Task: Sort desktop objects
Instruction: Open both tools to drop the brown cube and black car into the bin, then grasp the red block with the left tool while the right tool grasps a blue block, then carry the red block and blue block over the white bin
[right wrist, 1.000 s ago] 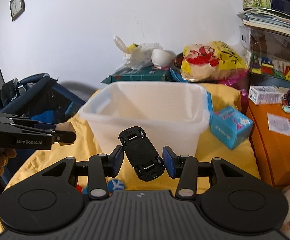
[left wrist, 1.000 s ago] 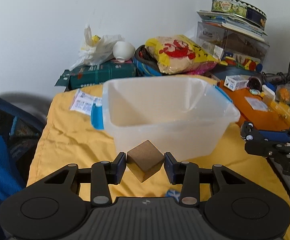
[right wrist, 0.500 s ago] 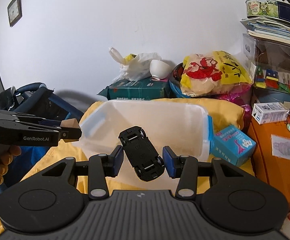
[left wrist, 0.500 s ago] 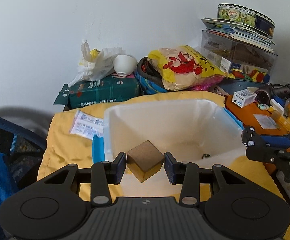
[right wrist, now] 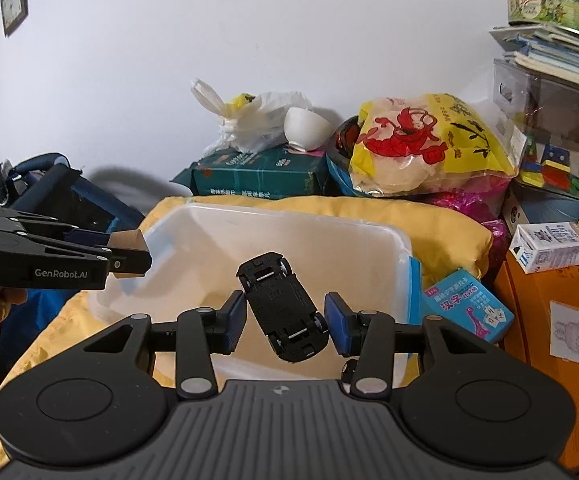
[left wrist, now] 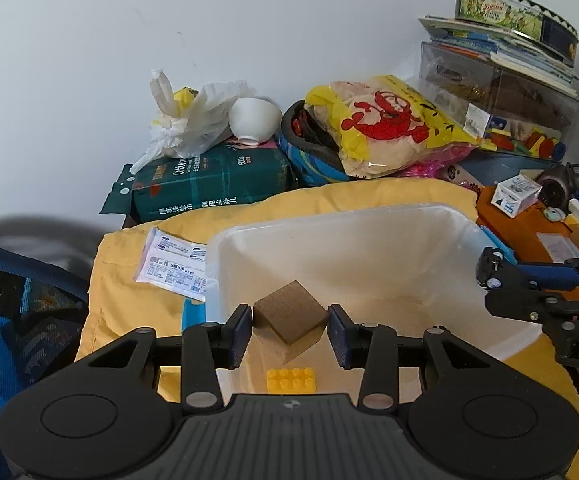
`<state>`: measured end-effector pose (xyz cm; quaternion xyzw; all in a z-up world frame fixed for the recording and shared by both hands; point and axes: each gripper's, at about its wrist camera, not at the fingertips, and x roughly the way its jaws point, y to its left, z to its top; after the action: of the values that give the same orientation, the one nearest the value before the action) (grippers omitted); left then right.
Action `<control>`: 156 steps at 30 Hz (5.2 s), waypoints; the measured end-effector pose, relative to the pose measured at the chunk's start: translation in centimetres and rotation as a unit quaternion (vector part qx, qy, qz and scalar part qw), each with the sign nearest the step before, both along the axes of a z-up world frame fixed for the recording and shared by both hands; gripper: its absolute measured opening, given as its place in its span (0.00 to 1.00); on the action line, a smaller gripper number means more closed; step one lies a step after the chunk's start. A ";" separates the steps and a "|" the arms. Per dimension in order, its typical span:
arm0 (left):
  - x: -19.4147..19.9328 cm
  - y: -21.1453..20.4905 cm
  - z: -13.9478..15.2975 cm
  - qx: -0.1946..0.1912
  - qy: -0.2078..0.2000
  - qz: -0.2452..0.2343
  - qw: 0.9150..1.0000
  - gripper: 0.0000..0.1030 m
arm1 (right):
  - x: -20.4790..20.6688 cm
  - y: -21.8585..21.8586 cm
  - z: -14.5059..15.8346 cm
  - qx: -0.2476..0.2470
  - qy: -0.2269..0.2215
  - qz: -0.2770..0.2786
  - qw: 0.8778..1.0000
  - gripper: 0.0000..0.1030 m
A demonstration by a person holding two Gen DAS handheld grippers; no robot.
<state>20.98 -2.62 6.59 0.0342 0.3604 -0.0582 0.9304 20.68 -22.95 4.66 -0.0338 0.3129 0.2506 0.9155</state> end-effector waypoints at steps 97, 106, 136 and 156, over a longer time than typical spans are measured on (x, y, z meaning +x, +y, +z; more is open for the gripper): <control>-16.5 1.9 -14.4 0.002 0.068 0.003 0.998 0.26 | -16.1 -5.5 -13.6 -0.083 0.097 0.032 0.991 0.22; -17.2 2.2 -13.2 0.002 0.051 0.003 0.999 0.26 | -16.3 -5.6 -12.9 -0.072 0.091 0.028 0.993 0.22; -12.9 2.3 -3.4 -0.038 -0.014 -0.010 0.999 0.26 | -10.6 -4.0 -3.3 0.020 0.015 0.016 1.000 0.22; -6.6 1.0 0.5 -0.026 -0.055 -0.022 0.998 0.26 | -4.0 -1.5 0.8 0.024 -0.026 0.024 0.999 0.22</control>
<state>14.37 -1.62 7.13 0.0209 0.3062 -0.0865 0.9478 16.68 -24.49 5.49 -0.0258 0.2821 0.2791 0.9175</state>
